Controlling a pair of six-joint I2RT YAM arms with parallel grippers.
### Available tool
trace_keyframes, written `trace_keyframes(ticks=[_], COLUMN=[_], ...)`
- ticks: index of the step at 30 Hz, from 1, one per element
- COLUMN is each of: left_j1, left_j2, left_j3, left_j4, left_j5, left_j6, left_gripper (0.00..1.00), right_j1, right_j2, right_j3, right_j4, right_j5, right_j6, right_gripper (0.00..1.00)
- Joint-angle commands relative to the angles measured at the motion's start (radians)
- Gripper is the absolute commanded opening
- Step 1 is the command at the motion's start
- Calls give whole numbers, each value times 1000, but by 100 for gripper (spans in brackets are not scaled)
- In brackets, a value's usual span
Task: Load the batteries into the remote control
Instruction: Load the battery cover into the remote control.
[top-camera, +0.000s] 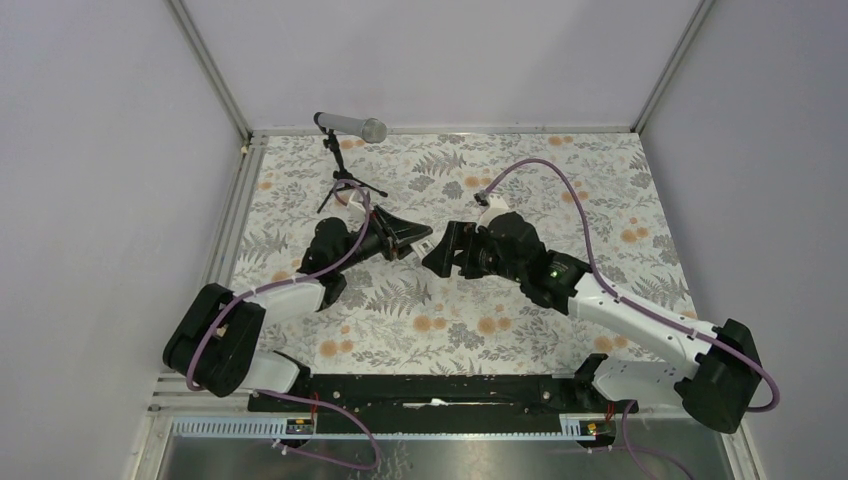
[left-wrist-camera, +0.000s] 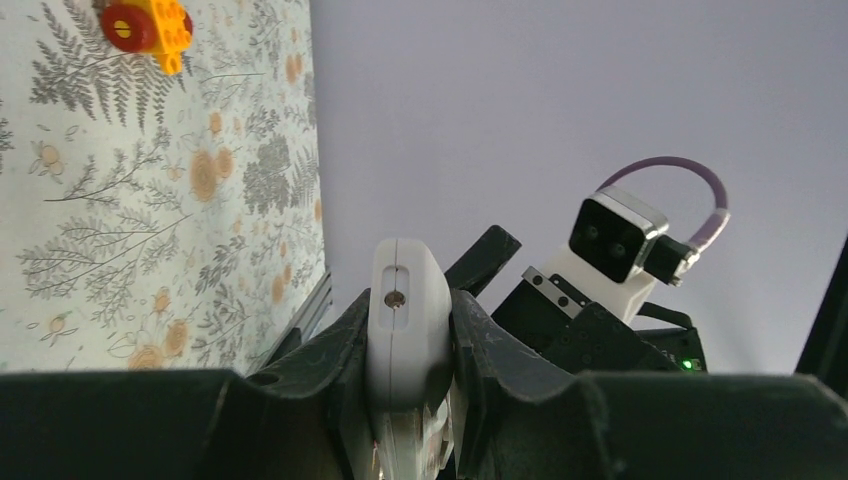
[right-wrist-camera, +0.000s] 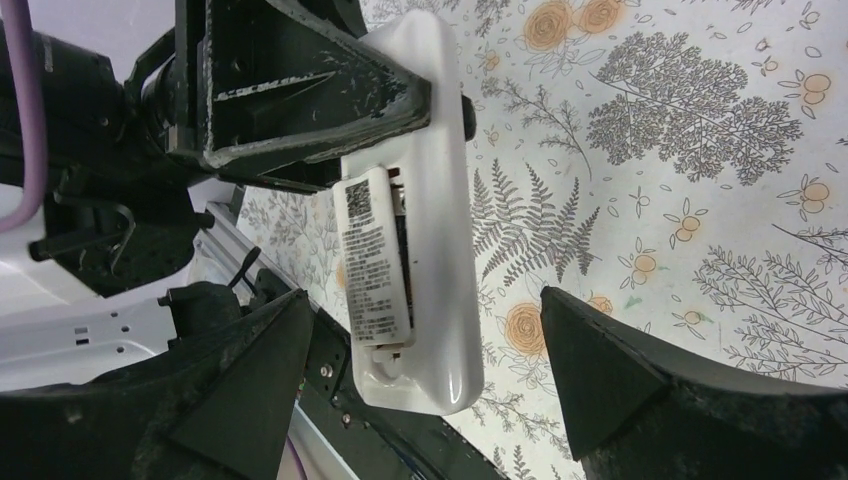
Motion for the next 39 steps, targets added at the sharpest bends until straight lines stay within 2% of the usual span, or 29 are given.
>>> trace_keyframes(ticks=[1, 9, 18, 21, 25, 28, 35, 39], left_j1=[3, 3, 3, 3, 4, 5, 5, 5], left_j2=[-41, -59, -69, -64, -55, -46, -45, -53], left_j3=[57, 51, 37, 36, 36, 33, 33, 31], left_j4=[-56, -13, 15, 22, 32, 53, 76, 75], left_j5=[32, 40, 36, 36, 33, 29, 36, 42], left_j6=[63, 49, 33, 31, 34, 33, 37, 50], left_gripper=[0, 0, 0, 0, 0, 0, 0, 0], right_j1=[-4, -5, -5, -5, -5, -14, -47, -47], right_j2=[15, 67, 103, 100, 57, 24, 36, 85], right_j3=[57, 100, 131, 140, 111, 108, 93, 104], right_j4=[29, -68, -98, -90, -8, 10, 9, 1], right_j5=[-43, 52, 59, 54, -2, -4, 11, -16], right_j6=[-50, -8, 21, 22, 18, 33, 117, 122], right_gripper=[91, 85, 80, 80, 90, 94, 93, 86])
